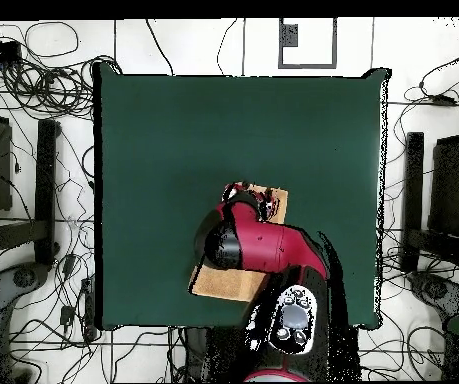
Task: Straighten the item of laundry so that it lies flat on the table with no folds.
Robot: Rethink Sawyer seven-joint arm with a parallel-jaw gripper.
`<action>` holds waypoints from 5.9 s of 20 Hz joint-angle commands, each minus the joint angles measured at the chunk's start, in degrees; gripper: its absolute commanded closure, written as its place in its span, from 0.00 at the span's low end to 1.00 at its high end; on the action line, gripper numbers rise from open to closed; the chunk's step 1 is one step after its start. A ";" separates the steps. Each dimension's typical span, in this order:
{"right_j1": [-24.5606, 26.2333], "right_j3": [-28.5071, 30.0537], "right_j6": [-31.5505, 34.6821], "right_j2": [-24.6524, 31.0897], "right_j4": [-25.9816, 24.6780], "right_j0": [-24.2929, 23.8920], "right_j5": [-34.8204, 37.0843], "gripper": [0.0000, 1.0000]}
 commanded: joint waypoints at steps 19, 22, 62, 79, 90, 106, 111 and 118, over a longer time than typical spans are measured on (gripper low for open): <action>7.89 7.36 12.91 11.12 6.70 -0.12 -8.23 0.00; 9.02 7.17 12.52 11.54 6.52 -0.75 -9.11 0.00; 3.91 9.52 14.55 7.59 12.95 1.17 -13.99 1.00; 3.06 5.41 10.58 6.69 12.71 -0.92 -14.85 1.00; 1.22 3.20 9.56 8.21 11.32 -3.26 -16.44 1.00; 1.75 1.21 9.73 8.71 11.89 -3.07 -16.15 1.00; 2.39 1.08 10.05 9.13 11.57 -3.29 -16.79 1.00; 2.03 1.30 10.08 13.46 5.81 -7.23 -20.61 1.00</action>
